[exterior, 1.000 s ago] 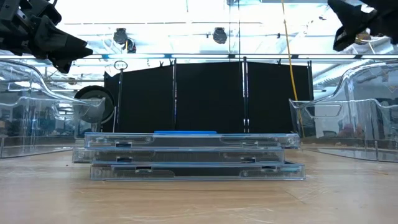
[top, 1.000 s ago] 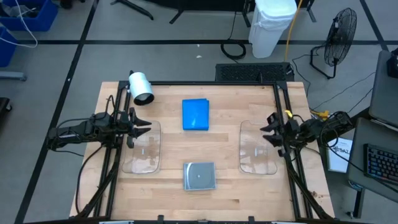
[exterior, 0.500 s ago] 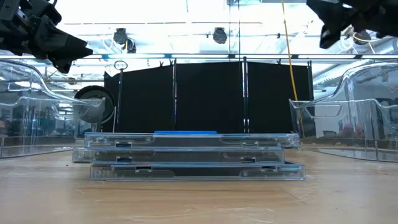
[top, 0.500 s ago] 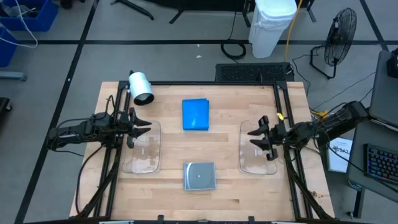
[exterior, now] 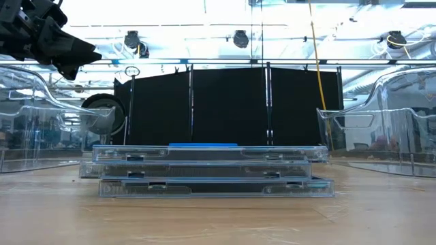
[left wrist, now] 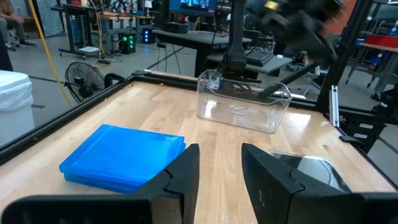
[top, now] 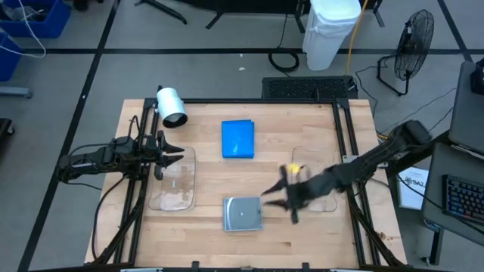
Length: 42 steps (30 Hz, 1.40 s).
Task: Pick & place jewel cases by type
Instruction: Put the black CD case into the right transparent bin
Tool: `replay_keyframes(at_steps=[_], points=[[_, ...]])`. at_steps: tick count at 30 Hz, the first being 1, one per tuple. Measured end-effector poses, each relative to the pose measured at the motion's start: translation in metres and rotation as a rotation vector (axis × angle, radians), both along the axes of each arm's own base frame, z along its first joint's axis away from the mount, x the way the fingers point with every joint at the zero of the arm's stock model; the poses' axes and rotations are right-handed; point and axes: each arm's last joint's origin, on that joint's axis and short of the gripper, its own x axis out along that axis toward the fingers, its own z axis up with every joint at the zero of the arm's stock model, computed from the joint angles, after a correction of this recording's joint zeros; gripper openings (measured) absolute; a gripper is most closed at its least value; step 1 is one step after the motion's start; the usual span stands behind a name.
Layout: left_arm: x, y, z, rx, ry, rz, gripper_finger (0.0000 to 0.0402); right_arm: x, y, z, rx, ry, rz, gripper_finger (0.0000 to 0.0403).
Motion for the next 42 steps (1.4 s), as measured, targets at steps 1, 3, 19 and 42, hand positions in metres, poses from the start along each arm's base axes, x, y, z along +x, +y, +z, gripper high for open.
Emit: replay_keyframes(at_steps=[1,3,19,42], points=[[0.000,0.000,0.000,0.000,0.000,0.000,0.0124,0.009,0.009,-0.004,-0.065,0.046,0.017,0.0130],[0.000,0.000,0.000,0.000,-0.001,0.000,0.0124,0.023,0.024,-0.017,-0.191,0.122,0.030,0.0130],[0.000,0.000,0.000,0.000,0.000,0.000,0.0124,0.034,0.068,-0.111,-0.903,0.320,-0.151,0.0143],[0.000,0.000,0.000,0.000,0.000,0.000,0.0124,0.027,0.069,-0.133,-0.614,0.479,-0.099,0.0208]])
